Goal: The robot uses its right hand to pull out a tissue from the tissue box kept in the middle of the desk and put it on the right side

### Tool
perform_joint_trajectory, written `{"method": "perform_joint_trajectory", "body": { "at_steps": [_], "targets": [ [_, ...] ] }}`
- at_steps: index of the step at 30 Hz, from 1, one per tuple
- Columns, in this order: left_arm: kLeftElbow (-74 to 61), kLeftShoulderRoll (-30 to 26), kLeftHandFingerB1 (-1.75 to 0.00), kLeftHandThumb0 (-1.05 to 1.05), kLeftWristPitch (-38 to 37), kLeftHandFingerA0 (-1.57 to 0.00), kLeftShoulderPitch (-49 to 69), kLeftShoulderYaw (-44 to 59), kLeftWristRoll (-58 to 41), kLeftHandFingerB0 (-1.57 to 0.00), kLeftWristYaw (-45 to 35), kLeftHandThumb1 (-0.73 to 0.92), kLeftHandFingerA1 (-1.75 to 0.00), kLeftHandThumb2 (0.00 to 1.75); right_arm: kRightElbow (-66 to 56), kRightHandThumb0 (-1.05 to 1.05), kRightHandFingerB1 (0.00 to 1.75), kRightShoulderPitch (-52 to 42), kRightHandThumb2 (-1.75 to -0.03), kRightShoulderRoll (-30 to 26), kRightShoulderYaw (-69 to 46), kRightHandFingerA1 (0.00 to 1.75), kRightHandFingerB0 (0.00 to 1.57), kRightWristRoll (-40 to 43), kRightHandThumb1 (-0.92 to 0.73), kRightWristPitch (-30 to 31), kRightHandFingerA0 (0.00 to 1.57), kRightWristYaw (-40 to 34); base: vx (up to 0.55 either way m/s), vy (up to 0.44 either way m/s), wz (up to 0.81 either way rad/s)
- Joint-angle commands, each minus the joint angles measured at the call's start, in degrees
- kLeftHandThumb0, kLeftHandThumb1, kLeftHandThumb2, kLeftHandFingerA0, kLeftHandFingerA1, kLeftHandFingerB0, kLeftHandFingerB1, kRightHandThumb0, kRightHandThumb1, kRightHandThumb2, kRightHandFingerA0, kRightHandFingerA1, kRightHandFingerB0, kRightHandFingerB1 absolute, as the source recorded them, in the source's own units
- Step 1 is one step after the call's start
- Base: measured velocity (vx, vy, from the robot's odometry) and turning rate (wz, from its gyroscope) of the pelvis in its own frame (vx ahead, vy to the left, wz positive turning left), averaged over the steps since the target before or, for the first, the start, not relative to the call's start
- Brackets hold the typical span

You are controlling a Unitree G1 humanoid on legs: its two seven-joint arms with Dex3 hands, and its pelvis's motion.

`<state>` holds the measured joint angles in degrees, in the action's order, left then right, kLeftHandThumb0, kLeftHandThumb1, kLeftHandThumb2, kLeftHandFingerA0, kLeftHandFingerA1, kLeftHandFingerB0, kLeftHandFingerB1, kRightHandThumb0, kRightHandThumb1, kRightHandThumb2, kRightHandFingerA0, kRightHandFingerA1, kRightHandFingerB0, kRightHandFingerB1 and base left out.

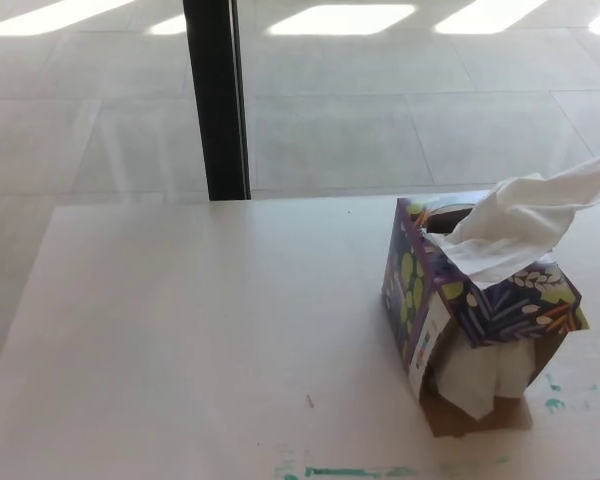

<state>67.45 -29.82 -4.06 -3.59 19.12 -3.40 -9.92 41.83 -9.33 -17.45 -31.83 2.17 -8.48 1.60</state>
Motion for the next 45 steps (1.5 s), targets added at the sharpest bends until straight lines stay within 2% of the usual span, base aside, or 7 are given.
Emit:
{"method": "perform_joint_trajectory", "body": {
  "at_steps": [1, 2, 3, 4, 13, 21, 45],
  "targets": [
    [2.0, -1.5, -0.96, -0.87, -2.0, -0.8, -0.2, 0.8, -1.5, -0.55, -2.6, 0.86, -1.07, 1.03, -2.7, -0.51, 0.43, 4.7, -0.6, -4.8, -2.5, 0.99, 0.45, 3.2, -0.64, -5.1, 0.84, -2.4, 0.0, 0.0, 0.0],
    [2.0, -1.4, -0.96, -0.87, -1.8, -0.79, -0.3, 0.9, -1.6, -0.54, -2.4, 0.87, -1.07, 1.02, -10.4, -0.61, 0.56, 3.7, -0.91, -4.7, -2.5, 0.91, 0.32, 3.7, -0.5, -2.0, 0.74, -1.7, 0.0, 0.0, 0.0],
    [2.0, -1.4, -0.97, -0.88, -1.8, -0.8, -0.4, 1.0, -1.7, -0.55, -2.4, 0.87, -1.08, 1.02, -13.3, -0.59, 0.41, 3.6, -0.59, -4.8, -2.4, 0.9, 0.34, 3.8, -0.63, -1.2, 0.71, -1.4, 0.0, 0.0, 0.0],
    [2.0, -1.3, -0.97, -0.87, -1.8, -0.8, -0.3, 1.1, -1.8, -0.55, -2.4, 0.87, -1.08, 1.03, -18.7, -0.63, 0.48, 3.7, -0.85, -4.9, -2.2, 0.83, 0.24, 4.3, -0.51, 0.3, 0.67, -0.9, 0.0, 0.0, 0.0],
    [1.9, -1.8, -0.95, -0.85, -1.2, -0.78, -0.1, 1.4, -2.0, -0.52, -3.0, 0.87, -1.08, 1.01, -46.4, -0.48, 0.23, 19.1, -0.74, -12.9, 6.9, 0.45, 0.02, -0.3, -0.58, 14.6, 0.04, 4.0, 0.0, 0.0, 0.0],
    [1.8, -1.6, -0.97, -0.88, -1.1, -0.78, 0.1, 1.4, -1.9, -0.53, -3.0, 0.86, -1.08, 1.03, -44.4, -0.69, 0.02, 32.4, -0.72, -20.5, 20.8, 0.0, 0.0, -13.4, -0.5, 15.8, 0.0, 10.6, 0.0, 0.0, 0.0],
    [2.4, -2.2, -0.97, -0.85, -1.5, -0.79, 2.5, 2.7, -1.8, -0.53, -3.8, 0.87, -1.1, 1.03, -35.0, -0.94, 0.0, 48.1, -0.82, -27.6, 51.1, 0.04, 0.0, -26.5, -0.53, 5.8, 0.0, 24.0, 0.0, 0.0, 0.0]
  ]
}}
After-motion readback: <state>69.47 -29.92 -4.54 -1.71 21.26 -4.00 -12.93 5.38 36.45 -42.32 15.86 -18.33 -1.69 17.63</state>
